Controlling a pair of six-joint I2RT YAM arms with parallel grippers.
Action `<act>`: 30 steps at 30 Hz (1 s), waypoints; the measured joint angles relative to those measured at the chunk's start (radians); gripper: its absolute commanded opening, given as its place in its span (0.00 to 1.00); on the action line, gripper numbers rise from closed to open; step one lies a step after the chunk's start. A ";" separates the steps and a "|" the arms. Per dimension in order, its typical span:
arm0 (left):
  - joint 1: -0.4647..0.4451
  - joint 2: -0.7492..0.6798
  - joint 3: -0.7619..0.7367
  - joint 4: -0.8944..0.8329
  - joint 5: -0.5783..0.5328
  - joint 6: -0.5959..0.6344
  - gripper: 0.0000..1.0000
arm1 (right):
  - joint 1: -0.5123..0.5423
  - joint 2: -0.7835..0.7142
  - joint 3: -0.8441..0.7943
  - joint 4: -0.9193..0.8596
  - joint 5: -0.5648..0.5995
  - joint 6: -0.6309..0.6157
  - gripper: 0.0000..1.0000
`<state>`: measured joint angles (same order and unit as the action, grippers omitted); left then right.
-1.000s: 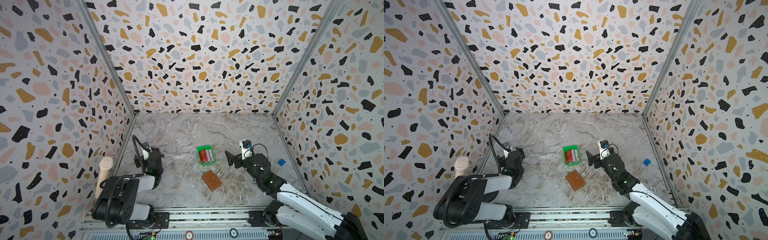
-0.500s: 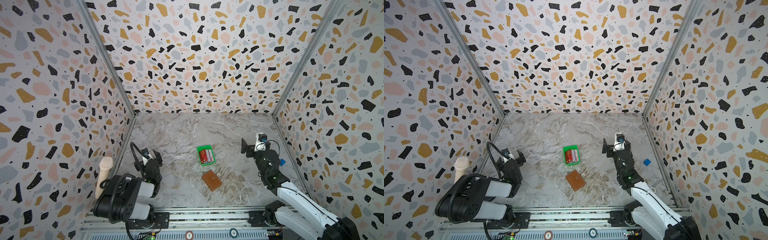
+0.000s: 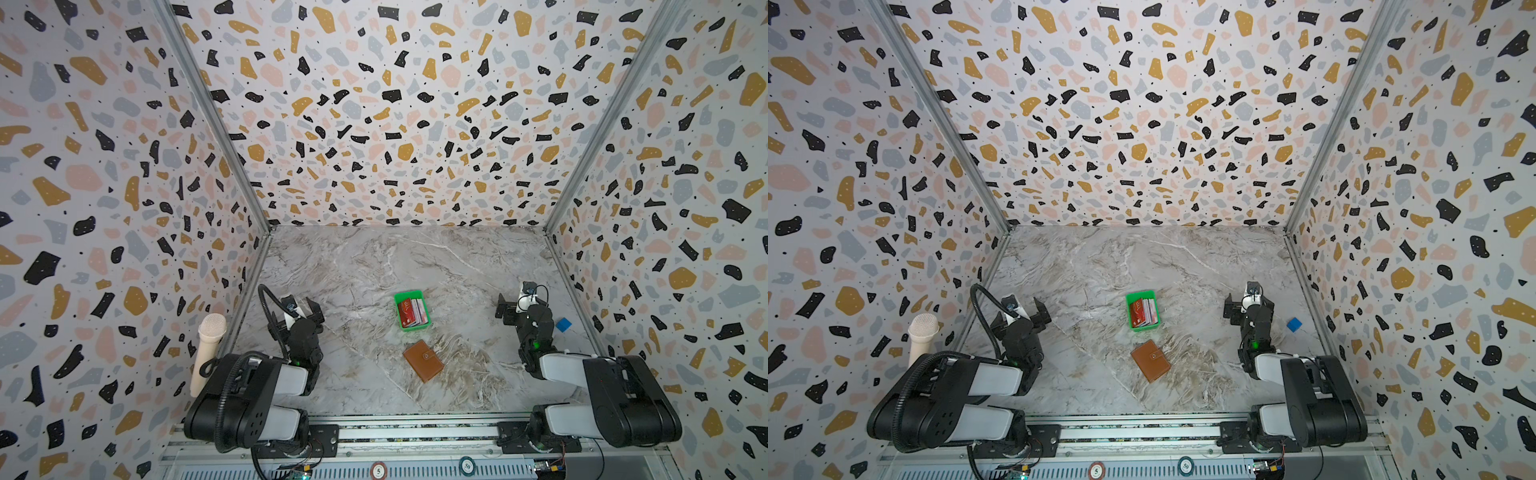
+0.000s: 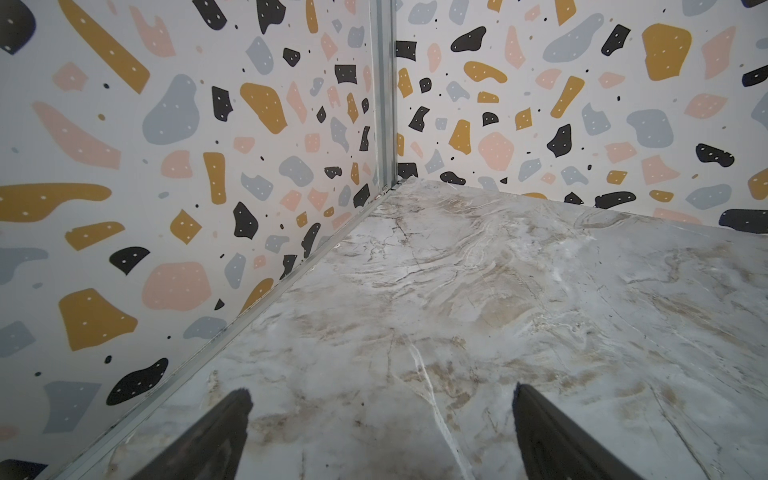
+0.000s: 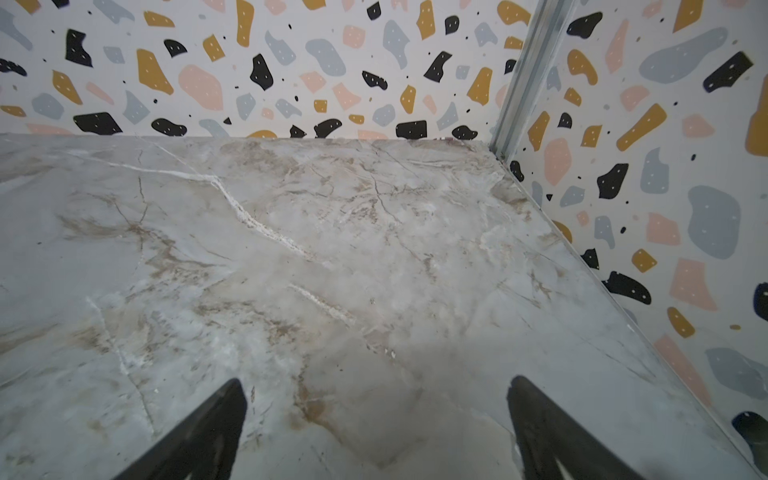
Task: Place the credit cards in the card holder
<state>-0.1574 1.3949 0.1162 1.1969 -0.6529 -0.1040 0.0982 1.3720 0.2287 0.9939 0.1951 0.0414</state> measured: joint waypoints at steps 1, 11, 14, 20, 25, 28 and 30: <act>0.000 0.000 0.000 0.000 0.001 0.000 1.00 | -0.002 0.034 -0.016 0.066 -0.002 0.000 0.99; 0.000 0.000 0.000 0.000 0.002 0.000 1.00 | 0.008 0.132 -0.047 0.221 -0.002 -0.011 0.99; 0.000 0.000 0.000 0.000 0.002 0.000 1.00 | 0.008 0.132 -0.047 0.229 -0.002 -0.011 0.99; 0.000 0.000 0.000 0.000 0.002 0.000 1.00 | 0.008 0.132 -0.047 0.233 -0.002 -0.011 0.99; 0.000 0.000 0.000 0.000 0.002 0.000 1.00 | 0.008 0.132 -0.047 0.233 -0.002 -0.011 0.99; 0.000 0.001 0.003 0.000 0.002 0.000 1.00 | 0.008 0.132 -0.047 0.233 -0.002 -0.011 0.99; 0.000 0.002 0.005 0.001 0.002 0.002 1.00 | 0.008 0.132 -0.047 0.233 -0.002 -0.011 0.99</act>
<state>-0.1574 1.3964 0.1207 1.1980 -0.6510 -0.1017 0.1059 1.5040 0.1818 1.2274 0.1928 0.0307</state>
